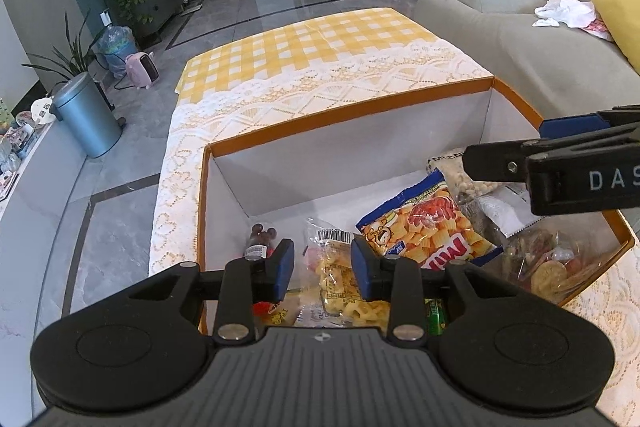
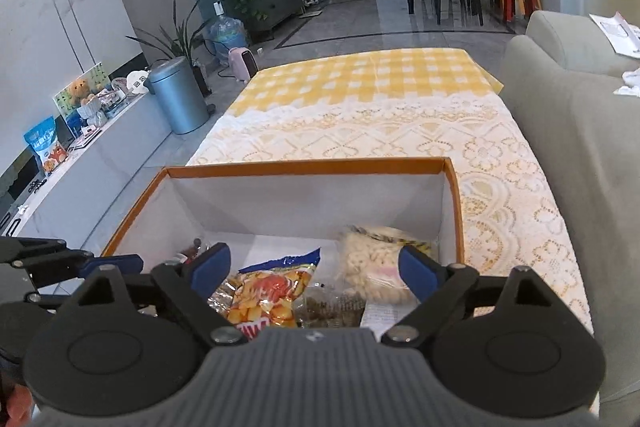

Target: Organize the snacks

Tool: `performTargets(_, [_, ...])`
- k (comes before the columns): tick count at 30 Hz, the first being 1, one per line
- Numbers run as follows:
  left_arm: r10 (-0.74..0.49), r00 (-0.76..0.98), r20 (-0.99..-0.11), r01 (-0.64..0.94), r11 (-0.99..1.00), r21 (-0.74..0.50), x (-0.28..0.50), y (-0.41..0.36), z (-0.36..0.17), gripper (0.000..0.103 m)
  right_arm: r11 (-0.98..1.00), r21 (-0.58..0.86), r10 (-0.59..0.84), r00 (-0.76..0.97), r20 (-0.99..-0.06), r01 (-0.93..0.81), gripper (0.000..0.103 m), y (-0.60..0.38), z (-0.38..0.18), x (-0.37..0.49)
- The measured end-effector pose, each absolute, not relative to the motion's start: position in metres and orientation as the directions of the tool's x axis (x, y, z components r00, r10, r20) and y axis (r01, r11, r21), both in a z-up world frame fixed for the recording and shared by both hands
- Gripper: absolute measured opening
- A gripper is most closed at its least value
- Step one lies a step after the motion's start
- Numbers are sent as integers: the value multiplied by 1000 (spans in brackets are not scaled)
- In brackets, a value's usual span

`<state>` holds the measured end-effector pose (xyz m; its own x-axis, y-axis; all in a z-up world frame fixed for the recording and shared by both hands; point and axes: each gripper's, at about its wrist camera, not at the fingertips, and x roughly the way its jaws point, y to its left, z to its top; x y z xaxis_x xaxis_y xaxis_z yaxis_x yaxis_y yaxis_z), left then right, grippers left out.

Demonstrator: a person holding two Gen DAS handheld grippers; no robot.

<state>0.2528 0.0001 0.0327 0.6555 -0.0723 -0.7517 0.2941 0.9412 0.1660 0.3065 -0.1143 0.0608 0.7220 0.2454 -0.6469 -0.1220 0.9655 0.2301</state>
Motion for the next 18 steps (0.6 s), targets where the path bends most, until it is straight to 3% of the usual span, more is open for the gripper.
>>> performTargets(5, [-64,679,-731,284,941,182,249,1,38,40,974,192,220,726,-651,-123,88,-112,70,303])
performTargets(8, [-67,704,-707,277,943,187,243,1,45,40,979,159,203,733,-650,-129,79,-111,77,297])
performTargets(12, [-68,756,-651,254,947,197,227,5,61,41,983,112,185,759,-624,-148,78,-108,92,279])
performTargets(14, [-55,785,-617,232,950,209,217,7,70,41,984,82,177,782,-597,-160,70,-106,100,265])
performTargets(18, [-48,844,-534,207,948,243,192,8,83,41,983,74,183,818,-546,-170,70,-108,114,235])
